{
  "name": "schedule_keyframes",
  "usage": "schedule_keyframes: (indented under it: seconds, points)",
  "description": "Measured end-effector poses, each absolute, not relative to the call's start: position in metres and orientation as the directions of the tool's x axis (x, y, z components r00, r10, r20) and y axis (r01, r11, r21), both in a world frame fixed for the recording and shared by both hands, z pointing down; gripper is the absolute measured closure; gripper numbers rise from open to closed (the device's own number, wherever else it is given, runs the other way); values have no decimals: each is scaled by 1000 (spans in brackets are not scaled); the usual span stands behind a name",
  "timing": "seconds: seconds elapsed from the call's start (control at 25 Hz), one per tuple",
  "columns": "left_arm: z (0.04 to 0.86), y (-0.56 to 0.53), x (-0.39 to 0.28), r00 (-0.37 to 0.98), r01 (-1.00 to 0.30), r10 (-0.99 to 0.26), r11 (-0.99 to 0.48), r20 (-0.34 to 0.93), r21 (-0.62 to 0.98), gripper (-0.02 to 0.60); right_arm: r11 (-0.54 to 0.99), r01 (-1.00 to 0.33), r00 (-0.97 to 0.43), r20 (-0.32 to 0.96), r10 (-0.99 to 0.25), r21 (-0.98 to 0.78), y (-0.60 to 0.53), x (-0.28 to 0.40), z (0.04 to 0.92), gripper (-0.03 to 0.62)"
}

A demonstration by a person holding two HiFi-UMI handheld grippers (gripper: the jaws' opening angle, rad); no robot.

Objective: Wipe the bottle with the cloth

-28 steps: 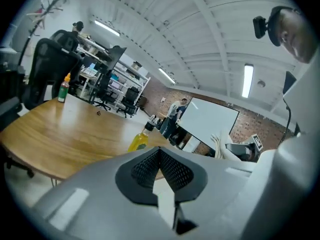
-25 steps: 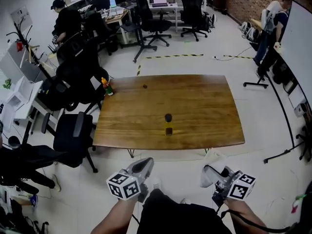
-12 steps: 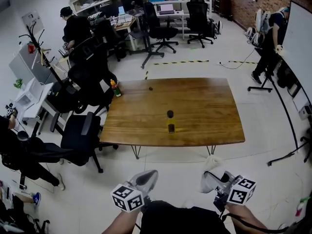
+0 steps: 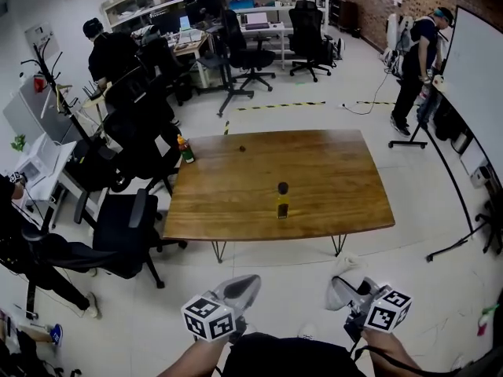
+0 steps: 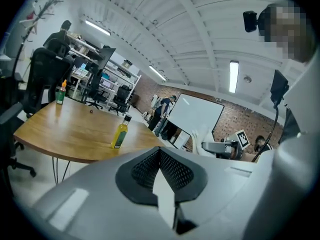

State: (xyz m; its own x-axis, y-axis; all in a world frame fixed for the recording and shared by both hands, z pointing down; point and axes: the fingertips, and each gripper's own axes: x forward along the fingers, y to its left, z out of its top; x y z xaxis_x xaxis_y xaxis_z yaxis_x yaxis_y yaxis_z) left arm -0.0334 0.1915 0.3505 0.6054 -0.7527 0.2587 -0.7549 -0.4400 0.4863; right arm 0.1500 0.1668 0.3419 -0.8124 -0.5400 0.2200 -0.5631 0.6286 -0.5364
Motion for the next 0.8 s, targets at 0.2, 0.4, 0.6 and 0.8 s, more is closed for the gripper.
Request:
schedule_keyframes:
  seconds: [0.2, 0.4, 0.6, 0.8]
  points:
    - [346, 189, -39, 632, -737, -734, -470, 248, 486, 571, 623, -592, -796, 246, -554, -512, 177, 141, 341, 525]
    - [348, 192, -44, 642, -724, -724, -466, 252, 508, 570, 615, -604, -789, 270, -552, -507, 190, 136, 343, 525]
    - [350, 196, -42, 635, -749, -721, -487, 277, 449, 571, 624, -607, -789, 279, -547, -493, 191, 136, 342, 525]
    - [348, 197, -45, 628, -751, -733, -482, 262, 452, 571, 633, -610, -789, 290, -542, -476, 193, 137, 344, 525]
